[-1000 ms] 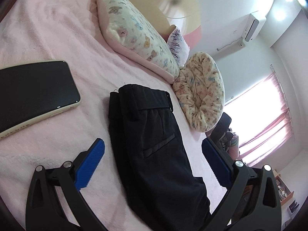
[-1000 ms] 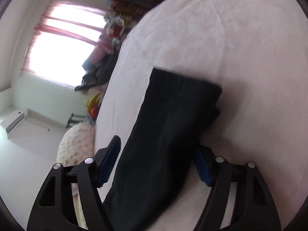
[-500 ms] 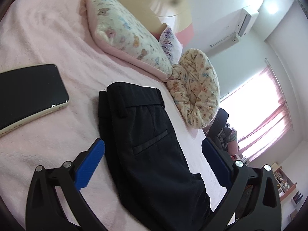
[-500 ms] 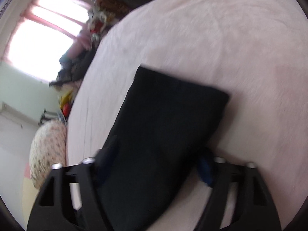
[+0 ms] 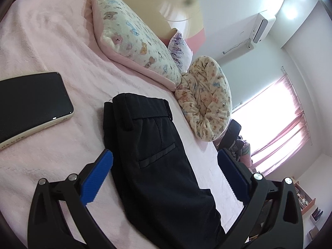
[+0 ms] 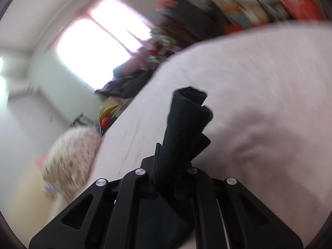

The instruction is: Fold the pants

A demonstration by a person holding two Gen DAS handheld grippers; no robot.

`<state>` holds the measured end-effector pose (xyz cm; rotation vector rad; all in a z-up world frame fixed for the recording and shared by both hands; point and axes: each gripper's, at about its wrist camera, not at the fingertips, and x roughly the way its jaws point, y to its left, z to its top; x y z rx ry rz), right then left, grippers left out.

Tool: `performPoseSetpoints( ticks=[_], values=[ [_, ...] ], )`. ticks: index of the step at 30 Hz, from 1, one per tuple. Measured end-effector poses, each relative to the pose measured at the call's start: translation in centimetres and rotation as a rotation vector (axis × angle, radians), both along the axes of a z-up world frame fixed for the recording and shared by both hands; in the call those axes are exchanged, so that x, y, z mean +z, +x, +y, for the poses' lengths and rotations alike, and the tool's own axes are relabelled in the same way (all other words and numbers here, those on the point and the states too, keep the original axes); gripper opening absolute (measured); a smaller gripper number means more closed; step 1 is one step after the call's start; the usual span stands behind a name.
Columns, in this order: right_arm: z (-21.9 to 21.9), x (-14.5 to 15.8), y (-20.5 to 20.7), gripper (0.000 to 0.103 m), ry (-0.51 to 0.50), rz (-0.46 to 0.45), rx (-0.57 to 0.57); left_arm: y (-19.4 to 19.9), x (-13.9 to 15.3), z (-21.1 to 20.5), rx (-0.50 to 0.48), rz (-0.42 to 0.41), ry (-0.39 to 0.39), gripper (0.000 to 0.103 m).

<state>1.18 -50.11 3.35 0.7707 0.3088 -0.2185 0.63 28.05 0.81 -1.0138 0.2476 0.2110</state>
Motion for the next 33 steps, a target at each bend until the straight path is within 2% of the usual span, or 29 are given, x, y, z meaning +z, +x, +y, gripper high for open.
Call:
performPoseSetpoints(
  ticks=[4,7,13,21,25,29,31,33],
  values=[
    [4.3,2.9,1.1,0.009,-0.089,-0.036,0.11,0.2,0.1,-0.1,-0.016,-0.007,-0.005,0.101],
    [6.9,4.1,2.5,0.009,-0.1,-0.05,0.171,0.2,0.4,-0.3,-0.031,-0.017,0.005,0.101],
    [14.7,5.1,6.0,0.009,-0.152,-0.02,0.336,0.0,1.2,-0.6,-0.049,-0.044,0.038,0.101],
    [26.6,3.2,10.3,0.009,-0.219,0.056,0.563,0.3,1.2,-0.6,-0.079,-0.038,0.028,0.101],
    [31.6,0.6,11.4,0.009,-0.275,0.163,0.635,0.5,1.1,-0.4,-0.096,-0.027,0.017,0.101],
    [34.4,-1.4,11.2,0.009,-0.318,0.212,0.653,0.5,1.1,-0.2,-0.105,-0.032,0.014,0.101],
    [35.5,-1.8,11.4,0.01,-0.365,0.244,0.657,0.5,1.1,-0.1,-0.109,-0.034,0.011,0.101],
    [37.3,-2.6,11.4,0.01,-0.491,0.331,0.676,0.6,1.0,0.0,-0.118,-0.032,0.008,0.101]
  ],
)
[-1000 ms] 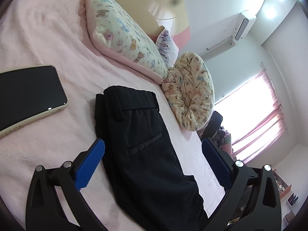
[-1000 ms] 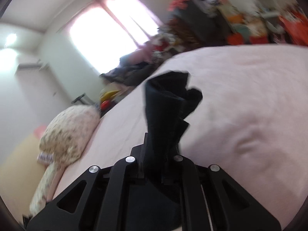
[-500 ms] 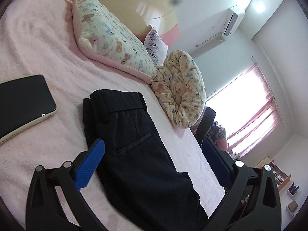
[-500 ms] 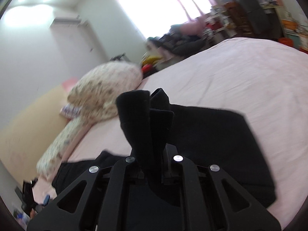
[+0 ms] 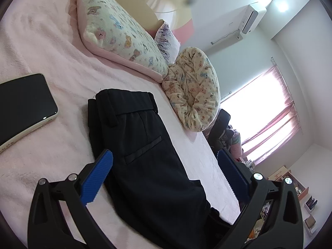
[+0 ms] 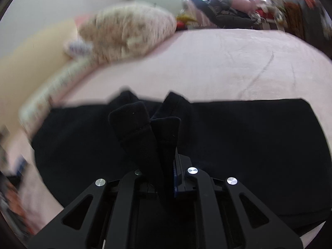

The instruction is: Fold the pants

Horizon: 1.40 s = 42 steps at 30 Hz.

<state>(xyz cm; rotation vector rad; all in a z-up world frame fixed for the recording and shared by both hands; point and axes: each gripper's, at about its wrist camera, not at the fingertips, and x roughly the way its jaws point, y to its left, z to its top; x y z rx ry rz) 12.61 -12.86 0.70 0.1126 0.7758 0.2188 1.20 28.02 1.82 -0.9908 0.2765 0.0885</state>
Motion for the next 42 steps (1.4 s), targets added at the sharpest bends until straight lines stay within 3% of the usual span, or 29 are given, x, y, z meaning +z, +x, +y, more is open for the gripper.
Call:
performPoseSetpoints(
  ticks=[3,4,5,6,8,13,16,19,23,26,31,34,36,40,42],
  values=[
    [1.8,-0.7,-0.8,0.012,-0.165,0.021,0.068,0.1,-0.1,0.0,-0.01,0.002,-0.008,0.101],
    [2.3,-0.9,-1.1,0.019,-0.183,0.022,0.08,0.1,-0.2,0.0,-0.011,0.004,-0.011,0.101],
    [2.2,-0.8,-1.7,0.026,-0.174,0.024,0.107,0.1,-0.2,0.1,-0.012,0.005,-0.017,0.101],
    [2.1,-0.6,-2.3,0.042,-0.145,0.032,0.136,0.1,-0.3,0.1,-0.013,0.006,-0.023,0.101],
    [1.7,-0.1,-3.5,0.047,-0.1,0.023,0.178,0.1,-0.4,0.2,-0.014,0.006,-0.037,0.101],
    [0.4,2.0,-5.4,0.046,-0.006,-0.079,0.177,0.0,-0.7,0.5,-0.012,0.011,-0.062,0.101],
    [0.5,2.1,-4.9,0.042,-0.002,-0.074,0.164,-0.1,-0.8,0.6,-0.01,0.015,-0.065,0.101],
    [0.2,2.7,-5.2,0.041,0.056,-0.129,0.128,-0.1,-0.9,0.7,-0.008,0.018,-0.069,0.101],
    [2.2,0.5,-3.6,0.041,-0.056,-0.003,0.165,0.0,-1.0,0.6,-0.017,0.023,-0.075,0.101],
    [3.1,-0.7,-3.9,0.04,-0.126,-0.019,0.169,0.1,-1.0,0.5,-0.021,0.024,-0.072,0.101],
    [0.8,-0.6,-2.6,0.014,0.024,0.028,0.113,0.2,-1.1,0.6,-0.026,0.029,-0.077,0.101],
    [-1.1,0.2,-2.3,0.011,0.174,0.032,0.073,0.4,-1.4,0.8,-0.028,0.035,-0.096,0.101],
    [-1.6,1.9,-2.7,0.011,0.24,-0.026,0.073,0.4,-1.6,0.9,-0.03,0.038,-0.108,0.101],
    [-0.5,3.9,-3.7,0.011,0.243,-0.086,0.138,0.6,-1.6,0.9,-0.031,0.042,-0.106,0.101],
    [0.9,3.2,-3.7,0.011,0.171,-0.063,0.176,0.6,-1.7,0.8,-0.034,0.045,-0.104,0.101]
  ],
)
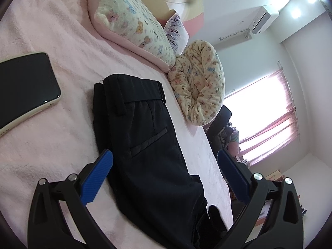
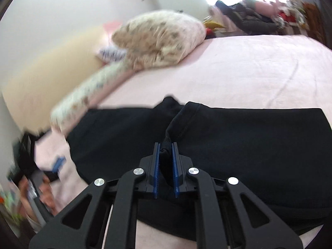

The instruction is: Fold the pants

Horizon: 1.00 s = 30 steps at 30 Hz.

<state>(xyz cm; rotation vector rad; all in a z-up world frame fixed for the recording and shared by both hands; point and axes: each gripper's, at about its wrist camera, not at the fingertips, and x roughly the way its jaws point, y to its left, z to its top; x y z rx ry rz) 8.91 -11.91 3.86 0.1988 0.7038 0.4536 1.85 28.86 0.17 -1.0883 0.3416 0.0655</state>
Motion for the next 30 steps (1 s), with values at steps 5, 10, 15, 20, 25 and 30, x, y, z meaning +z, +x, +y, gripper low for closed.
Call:
performPoseSetpoints(
  ticks=[5,10,15,20,25,30],
  values=[
    [1.9,-4.1,0.2,0.013,-0.155,0.071,0.0,0.3,0.0,-0.2,-0.009,0.013,0.014,0.101],
    [2.5,-3.6,-0.1,0.024,-0.201,0.078,0.019,0.3,-0.4,0.2,0.0,0.024,-0.007,0.101],
    [2.3,-3.4,-0.7,0.064,-0.13,0.065,0.044,0.4,-0.5,0.2,-0.001,0.029,-0.006,0.101],
    [4.4,-3.4,-1.4,0.066,-0.243,0.026,0.067,0.6,-0.6,0.4,-0.01,0.038,-0.004,0.101],
    [5.0,-4.4,-1.1,0.068,-0.251,0.068,0.095,0.8,-0.6,0.4,-0.009,0.042,-0.001,0.101],
    [2.5,-2.2,-2.4,0.067,-0.136,-0.004,0.081,1.1,-0.4,0.8,-0.051,0.059,0.01,0.101]
  ],
)
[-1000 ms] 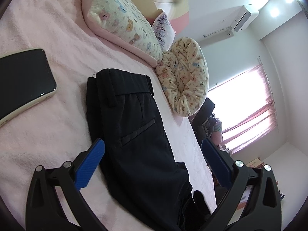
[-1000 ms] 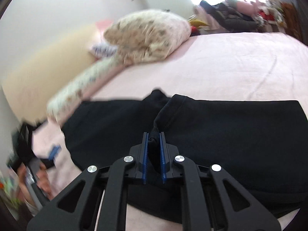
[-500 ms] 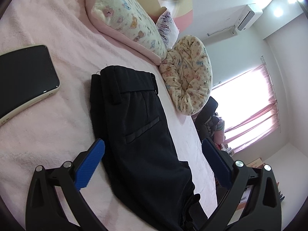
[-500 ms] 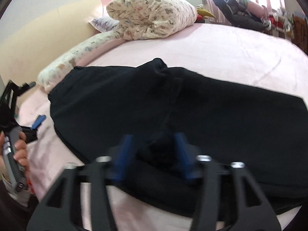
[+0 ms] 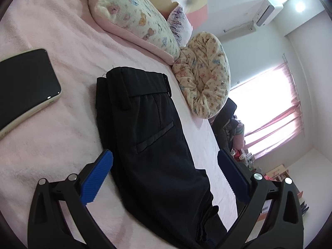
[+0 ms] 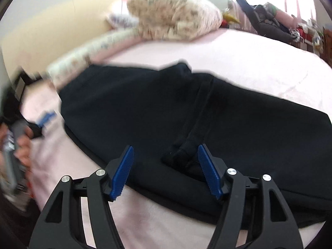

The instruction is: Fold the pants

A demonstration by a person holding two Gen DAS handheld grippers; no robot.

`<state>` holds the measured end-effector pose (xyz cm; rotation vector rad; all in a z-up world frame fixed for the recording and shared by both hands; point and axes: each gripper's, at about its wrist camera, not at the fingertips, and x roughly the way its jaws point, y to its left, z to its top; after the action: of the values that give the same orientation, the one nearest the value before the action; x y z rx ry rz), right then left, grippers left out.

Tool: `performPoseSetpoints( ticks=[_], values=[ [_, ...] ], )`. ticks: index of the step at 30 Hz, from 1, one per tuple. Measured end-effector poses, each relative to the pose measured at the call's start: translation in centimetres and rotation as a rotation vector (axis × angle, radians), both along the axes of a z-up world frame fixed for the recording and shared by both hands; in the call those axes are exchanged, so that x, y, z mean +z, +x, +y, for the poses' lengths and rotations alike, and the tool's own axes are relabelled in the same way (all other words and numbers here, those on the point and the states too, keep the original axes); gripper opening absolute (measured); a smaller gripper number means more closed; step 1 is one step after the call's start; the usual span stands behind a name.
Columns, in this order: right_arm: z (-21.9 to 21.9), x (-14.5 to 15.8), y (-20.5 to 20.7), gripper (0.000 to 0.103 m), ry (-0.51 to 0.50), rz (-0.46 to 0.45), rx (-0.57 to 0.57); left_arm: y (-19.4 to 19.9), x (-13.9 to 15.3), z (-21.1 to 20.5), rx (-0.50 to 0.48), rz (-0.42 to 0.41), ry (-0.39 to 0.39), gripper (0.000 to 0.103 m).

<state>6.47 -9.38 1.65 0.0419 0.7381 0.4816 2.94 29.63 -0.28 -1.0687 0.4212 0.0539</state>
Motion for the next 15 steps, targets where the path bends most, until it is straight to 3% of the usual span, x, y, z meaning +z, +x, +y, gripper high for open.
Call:
performPoseSetpoints(
  ticks=[3,9,13,15],
  values=[
    [-3.4,1.2,-1.9,0.068,0.105,-0.017,-0.006,0.0,-0.2,0.5,-0.048,0.01,-0.016,0.101],
    [-12.3,2.5,-5.7,0.082,0.205,-0.056,-0.063,0.2,-0.6,0.8,-0.15,0.14,-0.074,0.101],
    [-16.9,1.7,-6.7,0.082,0.272,-0.082,-0.129,2.8,-1.2,-0.5,-0.227,0.306,-0.025,0.101],
    [-19.0,0.8,-6.8,0.083,0.352,-0.075,-0.171,3.8,-1.3,-0.7,-0.229,0.352,-0.005,0.101]
  ],
)
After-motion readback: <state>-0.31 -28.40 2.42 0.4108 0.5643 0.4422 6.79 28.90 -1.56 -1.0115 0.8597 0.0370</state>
